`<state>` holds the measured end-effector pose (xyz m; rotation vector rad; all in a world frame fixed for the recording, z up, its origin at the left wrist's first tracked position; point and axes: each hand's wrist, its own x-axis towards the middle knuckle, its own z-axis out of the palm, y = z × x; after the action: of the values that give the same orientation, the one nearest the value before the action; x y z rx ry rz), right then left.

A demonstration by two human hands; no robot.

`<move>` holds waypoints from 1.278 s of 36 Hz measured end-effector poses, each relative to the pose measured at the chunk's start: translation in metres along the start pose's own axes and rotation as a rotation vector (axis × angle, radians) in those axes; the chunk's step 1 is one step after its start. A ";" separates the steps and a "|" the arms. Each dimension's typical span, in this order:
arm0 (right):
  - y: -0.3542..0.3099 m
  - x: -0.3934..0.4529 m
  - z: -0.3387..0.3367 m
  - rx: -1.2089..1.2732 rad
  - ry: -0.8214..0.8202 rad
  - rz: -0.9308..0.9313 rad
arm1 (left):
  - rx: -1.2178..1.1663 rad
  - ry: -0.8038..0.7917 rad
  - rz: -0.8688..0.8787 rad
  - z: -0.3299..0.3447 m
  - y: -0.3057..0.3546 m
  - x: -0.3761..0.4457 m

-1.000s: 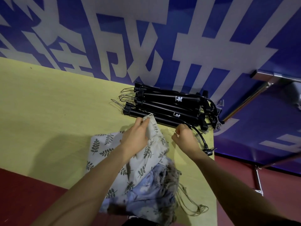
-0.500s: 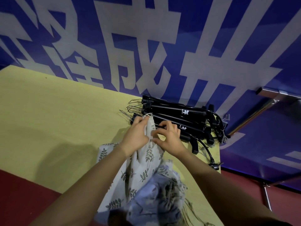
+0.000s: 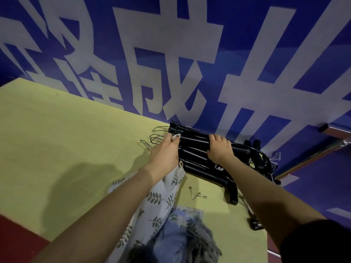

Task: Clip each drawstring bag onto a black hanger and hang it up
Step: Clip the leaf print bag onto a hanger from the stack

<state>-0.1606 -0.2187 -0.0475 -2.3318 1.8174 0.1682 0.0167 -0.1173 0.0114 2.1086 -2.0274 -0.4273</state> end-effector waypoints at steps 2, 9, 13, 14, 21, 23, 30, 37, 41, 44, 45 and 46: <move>0.002 0.007 0.006 -0.079 0.004 -0.023 | 0.027 -0.015 0.010 0.002 -0.002 0.004; 0.004 0.031 0.008 -0.234 0.031 -0.160 | 0.041 -0.062 -0.057 0.012 -0.012 0.021; 0.006 0.029 0.001 -0.239 0.090 -0.212 | 0.037 -0.071 -0.078 0.012 -0.018 0.022; 0.006 0.027 -0.003 -0.224 0.120 -0.209 | 0.029 -0.066 -0.077 0.011 -0.020 0.021; -0.007 0.005 -0.047 -0.132 0.269 -0.193 | -0.066 -0.037 -0.104 0.003 -0.014 0.009; -0.009 -0.006 -0.058 -0.131 0.293 -0.193 | -0.105 -0.019 -0.109 -0.001 -0.011 0.002; -0.011 -0.050 -0.077 0.039 0.328 -0.164 | -0.263 0.034 -0.127 -0.012 -0.011 -0.016; -0.016 -0.098 -0.075 0.376 0.353 -0.197 | -0.531 0.039 -0.105 -0.018 -0.020 -0.037; -0.023 -0.117 -0.066 0.385 0.286 -0.248 | -0.609 0.012 -0.096 -0.024 -0.027 -0.048; -0.029 -0.128 -0.058 0.330 0.215 -0.262 | -0.669 0.002 -0.111 -0.028 -0.029 -0.057; -0.031 -0.132 -0.055 0.324 0.194 -0.268 | -0.701 0.003 -0.122 -0.030 -0.030 -0.060; -0.033 -0.135 -0.052 0.323 0.176 -0.278 | -0.740 0.001 -0.135 -0.031 -0.032 -0.062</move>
<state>-0.1626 -0.0936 0.0327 -2.3852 1.4338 -0.3518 0.0552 -0.0556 0.0352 1.7552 -1.4001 -1.0083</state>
